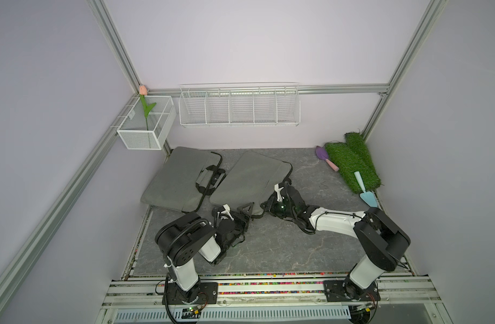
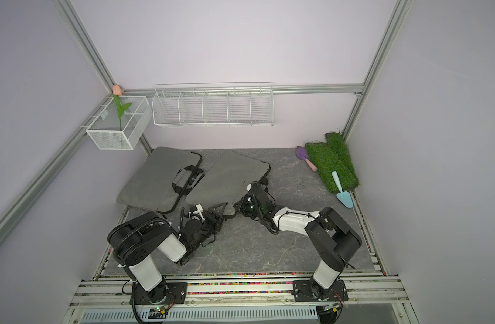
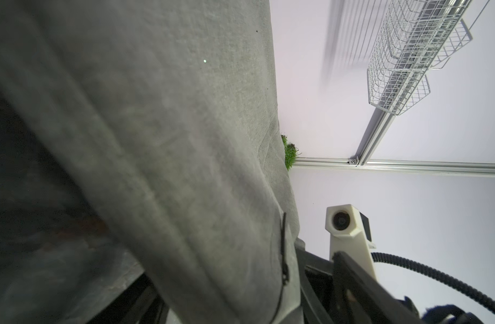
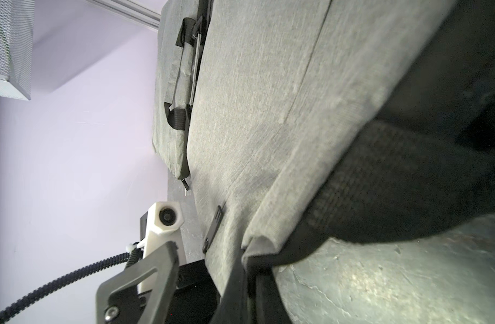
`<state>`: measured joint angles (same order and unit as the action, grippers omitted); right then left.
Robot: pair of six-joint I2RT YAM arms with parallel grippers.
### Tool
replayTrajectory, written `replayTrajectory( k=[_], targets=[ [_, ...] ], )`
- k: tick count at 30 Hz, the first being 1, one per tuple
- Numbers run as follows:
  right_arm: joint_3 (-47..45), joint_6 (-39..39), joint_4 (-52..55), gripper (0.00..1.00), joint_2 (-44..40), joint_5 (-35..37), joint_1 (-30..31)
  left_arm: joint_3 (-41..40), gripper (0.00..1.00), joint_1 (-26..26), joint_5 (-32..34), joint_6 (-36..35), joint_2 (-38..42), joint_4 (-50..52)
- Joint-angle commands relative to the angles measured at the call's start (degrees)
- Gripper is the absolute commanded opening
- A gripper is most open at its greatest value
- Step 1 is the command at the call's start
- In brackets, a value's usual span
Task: Put the mouse into the laptop bag
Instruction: Unzip the zipper on the zippered laptop bag.
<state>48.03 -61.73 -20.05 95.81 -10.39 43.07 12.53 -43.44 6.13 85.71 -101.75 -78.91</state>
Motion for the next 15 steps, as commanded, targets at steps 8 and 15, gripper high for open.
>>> replayTrajectory(
  k=[8, 15],
  targets=[
    [-1.95, -1.07, -5.11, 0.07, -5.34, -3.86, -0.44, -0.49, 0.80, 0.29, 3.19, 1.66, -0.07, -2.03],
    [-2.63, -1.00, -5.70, 0.07, -5.70, -4.58, -0.57, 0.93, 0.51, 0.37, 3.12, 1.90, -2.07, -2.04]
  ],
)
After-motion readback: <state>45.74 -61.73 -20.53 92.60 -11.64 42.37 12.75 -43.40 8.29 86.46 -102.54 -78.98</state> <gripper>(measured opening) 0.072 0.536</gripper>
